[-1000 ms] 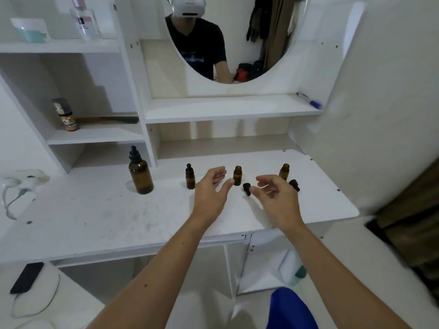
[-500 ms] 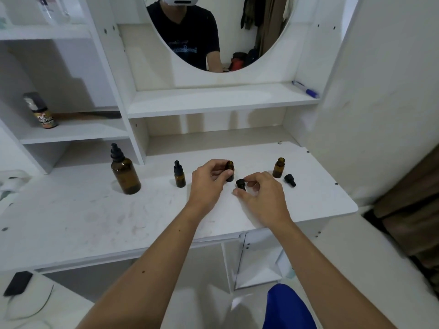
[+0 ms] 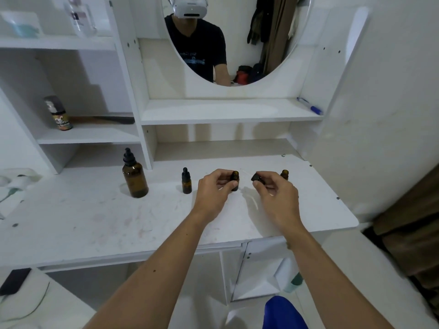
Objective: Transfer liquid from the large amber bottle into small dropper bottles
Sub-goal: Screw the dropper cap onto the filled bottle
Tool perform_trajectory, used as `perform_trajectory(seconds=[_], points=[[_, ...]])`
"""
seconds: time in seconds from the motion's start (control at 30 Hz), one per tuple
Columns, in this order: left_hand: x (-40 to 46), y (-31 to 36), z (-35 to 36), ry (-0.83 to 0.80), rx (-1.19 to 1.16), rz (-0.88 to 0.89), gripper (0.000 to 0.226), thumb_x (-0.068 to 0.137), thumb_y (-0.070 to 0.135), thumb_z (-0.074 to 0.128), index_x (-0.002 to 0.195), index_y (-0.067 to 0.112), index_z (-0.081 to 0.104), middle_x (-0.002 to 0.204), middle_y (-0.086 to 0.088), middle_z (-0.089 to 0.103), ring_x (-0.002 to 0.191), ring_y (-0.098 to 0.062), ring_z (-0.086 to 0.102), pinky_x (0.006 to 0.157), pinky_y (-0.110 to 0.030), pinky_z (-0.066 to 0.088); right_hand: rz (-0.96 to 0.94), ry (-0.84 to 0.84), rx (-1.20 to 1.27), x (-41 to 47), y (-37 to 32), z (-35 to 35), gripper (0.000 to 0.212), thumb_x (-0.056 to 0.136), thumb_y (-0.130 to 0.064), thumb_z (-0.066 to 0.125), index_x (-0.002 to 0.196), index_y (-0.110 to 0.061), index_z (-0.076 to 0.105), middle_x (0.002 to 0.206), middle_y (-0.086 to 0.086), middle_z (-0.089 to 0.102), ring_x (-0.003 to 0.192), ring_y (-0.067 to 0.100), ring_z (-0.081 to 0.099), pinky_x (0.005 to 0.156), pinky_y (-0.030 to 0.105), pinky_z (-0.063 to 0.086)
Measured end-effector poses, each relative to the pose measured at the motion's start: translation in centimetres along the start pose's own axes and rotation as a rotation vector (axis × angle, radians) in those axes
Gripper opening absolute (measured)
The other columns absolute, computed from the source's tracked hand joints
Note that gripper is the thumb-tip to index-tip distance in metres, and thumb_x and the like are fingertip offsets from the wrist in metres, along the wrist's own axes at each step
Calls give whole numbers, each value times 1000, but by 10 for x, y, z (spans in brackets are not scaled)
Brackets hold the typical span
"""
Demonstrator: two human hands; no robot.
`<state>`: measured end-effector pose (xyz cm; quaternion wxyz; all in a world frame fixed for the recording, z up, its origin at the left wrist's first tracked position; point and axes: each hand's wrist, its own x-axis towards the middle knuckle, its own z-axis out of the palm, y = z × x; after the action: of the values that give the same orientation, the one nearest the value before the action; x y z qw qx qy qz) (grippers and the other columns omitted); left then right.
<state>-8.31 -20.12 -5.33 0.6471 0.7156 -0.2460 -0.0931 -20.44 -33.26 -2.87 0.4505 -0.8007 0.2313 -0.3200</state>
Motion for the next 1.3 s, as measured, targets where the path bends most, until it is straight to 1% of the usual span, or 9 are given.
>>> perform_trajectory(seconds=[0.13,0.23,0.33,0.43,0.53,0.67,0.83,1.07,1.3], points=[[2,-3,0,0,-7,7,24,92,5,76,116,9,74,100,-1,79,94,-11,76,92,-38,63,-88,-66,-105,7,-7,0,21,97,-8,74,117,-14,76,96,-12,74,84,-20,66,78,-3,45],[2,-5,0,-3,-9,7,23,92,6,76,115,11,74,101,-1,79,97,-16,77,93,-41,63,-155,-94,-204,10,-10,0,19,98,-8,71,116,-13,76,101,-6,76,86,-1,71,81,0,47],[4,-6,0,-10,-28,-1,24,92,5,76,116,9,74,102,-3,79,97,-18,77,95,-43,62,-257,-88,-311,17,-10,-4,20,98,-8,70,117,-13,76,107,1,75,90,16,72,89,21,57],[5,-7,0,-10,-42,-8,24,93,4,75,116,9,74,102,-3,79,96,-18,77,94,-42,62,-314,-102,-391,23,-11,-7,21,97,-8,69,116,-15,76,107,2,73,89,17,70,90,38,60],[5,-7,0,-9,-38,-9,24,92,4,75,115,9,74,102,-2,79,97,-17,77,94,-42,63,-344,-147,-456,30,-17,-10,24,98,-9,69,120,-15,75,109,3,71,86,12,64,90,35,58],[4,-6,0,-9,-40,-8,23,92,4,76,113,13,74,102,-1,79,98,-16,76,95,-41,62,-369,-224,-493,43,-29,-13,23,97,-9,70,119,-14,76,109,3,70,81,7,61,86,23,48],[2,-3,-2,-10,-19,13,22,92,6,76,113,13,75,102,3,79,97,-10,75,97,-35,60,-292,-303,-379,56,-43,-11,20,96,-13,73,115,-17,77,100,-7,73,83,0,66,78,6,49],[4,-4,-3,-12,-31,-3,23,92,6,76,115,11,75,103,3,79,98,-11,76,96,-37,61,-160,-395,-175,67,-42,-2,27,97,-7,73,121,-19,75,108,-4,78,104,12,75,98,26,56],[5,-6,-3,-26,-34,3,26,92,6,77,118,10,74,103,1,79,99,-11,76,95,-37,62,-246,-475,-238,64,-26,8,29,97,-3,72,117,-22,77,111,-7,78,104,10,74,99,23,56]])
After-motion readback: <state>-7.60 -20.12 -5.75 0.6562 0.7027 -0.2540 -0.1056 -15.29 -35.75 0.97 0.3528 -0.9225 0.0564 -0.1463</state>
